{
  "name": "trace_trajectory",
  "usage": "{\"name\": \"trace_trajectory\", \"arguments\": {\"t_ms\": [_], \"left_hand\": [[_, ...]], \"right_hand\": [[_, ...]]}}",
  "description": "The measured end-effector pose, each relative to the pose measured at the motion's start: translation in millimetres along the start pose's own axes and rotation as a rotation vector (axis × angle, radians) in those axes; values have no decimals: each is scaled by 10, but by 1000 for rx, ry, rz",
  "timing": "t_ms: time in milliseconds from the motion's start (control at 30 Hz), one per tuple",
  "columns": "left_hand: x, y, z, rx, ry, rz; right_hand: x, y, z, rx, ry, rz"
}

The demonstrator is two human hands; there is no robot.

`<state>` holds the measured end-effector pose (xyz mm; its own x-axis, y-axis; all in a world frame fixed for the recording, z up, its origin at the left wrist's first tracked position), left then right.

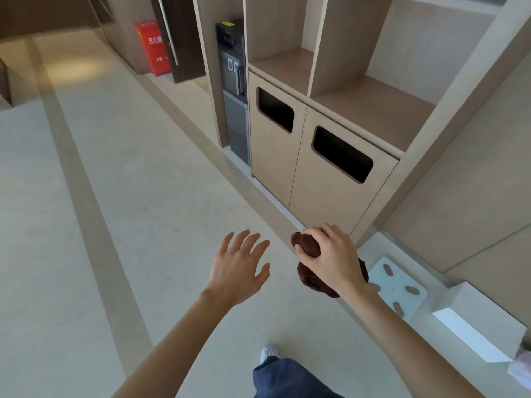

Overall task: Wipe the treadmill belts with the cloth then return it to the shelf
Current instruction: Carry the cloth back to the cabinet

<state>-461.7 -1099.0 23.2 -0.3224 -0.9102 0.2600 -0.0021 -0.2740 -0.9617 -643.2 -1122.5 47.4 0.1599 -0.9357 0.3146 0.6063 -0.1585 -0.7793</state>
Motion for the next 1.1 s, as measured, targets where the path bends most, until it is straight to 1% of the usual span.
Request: {"name": "trace_trajectory", "arguments": {"t_ms": [200, 433, 600, 700, 833, 967, 1100], "left_hand": [[807, 269, 221, -37, 34, 39], [1617, 650, 428, -70, 168, 86], [2428, 844, 666, -54, 276, 25], [2932, 923, 816, -61, 347, 23], [3512, 1002, 928, -62, 472, -15], [4011, 1075, 950, -93, 542, -16], [4394, 1207, 826, -114, 606, -17]], "right_hand": [[710, 73, -263, -20, 45, -39], [1286, 225, -644, -65, 147, -70], [1931, 290, -864, -121, 203, -141], [2351, 299, -951, -142, 246, -196], [2778, 301, -1068, -178, 311, -241], [3117, 271, -1274, -200, 370, -259], [3378, 205, -1558, -235, 414, -267]]}}
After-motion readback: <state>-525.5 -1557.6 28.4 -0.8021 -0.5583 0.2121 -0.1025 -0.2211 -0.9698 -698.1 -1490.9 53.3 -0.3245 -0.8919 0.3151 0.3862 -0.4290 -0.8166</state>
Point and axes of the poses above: each hand's wrist, its own x-axis towards the middle knuckle, its own y-axis out of the palm, z = x × y, the point moved 5 cm from there along x, towards the middle knuckle, and after that the axes turned 10 degrees about x, right-handed, at the moved point
